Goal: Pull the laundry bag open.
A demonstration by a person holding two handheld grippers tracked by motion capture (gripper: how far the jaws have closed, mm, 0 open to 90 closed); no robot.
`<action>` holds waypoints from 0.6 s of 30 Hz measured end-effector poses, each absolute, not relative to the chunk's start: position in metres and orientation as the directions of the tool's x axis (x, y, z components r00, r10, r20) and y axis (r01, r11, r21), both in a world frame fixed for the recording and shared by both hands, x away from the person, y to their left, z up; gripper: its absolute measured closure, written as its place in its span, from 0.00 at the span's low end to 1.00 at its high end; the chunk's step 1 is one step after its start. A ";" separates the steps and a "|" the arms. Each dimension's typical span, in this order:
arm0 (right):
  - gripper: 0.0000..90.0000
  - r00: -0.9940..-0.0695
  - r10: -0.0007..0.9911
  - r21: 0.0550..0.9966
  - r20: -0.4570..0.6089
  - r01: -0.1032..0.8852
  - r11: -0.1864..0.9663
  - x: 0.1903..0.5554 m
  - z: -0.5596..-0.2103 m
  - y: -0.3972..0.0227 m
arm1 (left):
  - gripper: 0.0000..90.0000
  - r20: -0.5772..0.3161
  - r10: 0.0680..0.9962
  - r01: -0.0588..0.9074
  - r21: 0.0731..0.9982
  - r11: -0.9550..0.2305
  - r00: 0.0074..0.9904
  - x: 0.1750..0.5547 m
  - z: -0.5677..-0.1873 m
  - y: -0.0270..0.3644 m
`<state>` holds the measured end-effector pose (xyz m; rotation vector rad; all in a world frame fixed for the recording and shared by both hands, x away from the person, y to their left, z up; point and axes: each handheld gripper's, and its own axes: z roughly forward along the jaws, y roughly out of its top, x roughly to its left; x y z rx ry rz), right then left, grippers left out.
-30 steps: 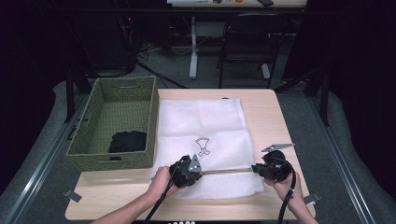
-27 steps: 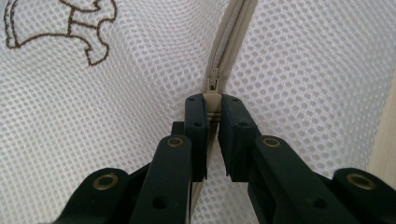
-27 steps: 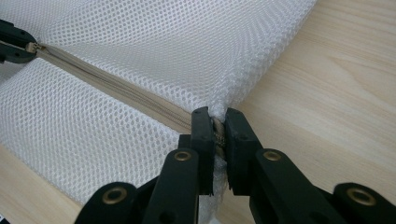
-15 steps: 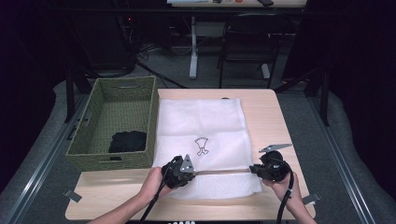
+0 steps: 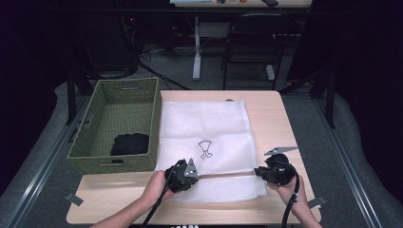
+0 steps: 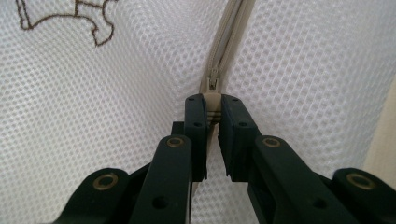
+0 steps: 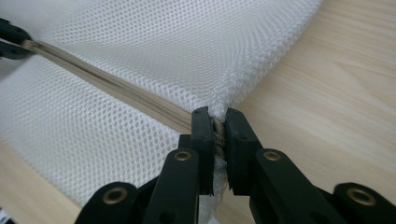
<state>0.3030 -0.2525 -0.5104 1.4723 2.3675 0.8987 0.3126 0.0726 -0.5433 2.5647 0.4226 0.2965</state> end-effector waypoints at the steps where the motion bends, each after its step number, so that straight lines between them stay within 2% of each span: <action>1: 0.93 -0.478 0.868 0.596 0.135 0.739 0.314 0.303 -0.510 -0.252 | 0.91 0.138 0.349 0.234 0.514 -0.825 0.927 0.313 -0.544 0.073; 6: 0.93 -0.456 0.877 0.607 0.151 0.743 0.282 0.304 -0.510 -0.261 | 0.91 0.119 0.369 0.263 0.509 -0.820 0.922 0.315 -0.546 0.087; 18: 0.93 -0.472 0.873 0.600 0.123 0.736 0.314 0.306 -0.512 -0.254 | 0.91 0.119 0.423 0.313 0.501 -0.807 0.898 0.310 -0.542 0.115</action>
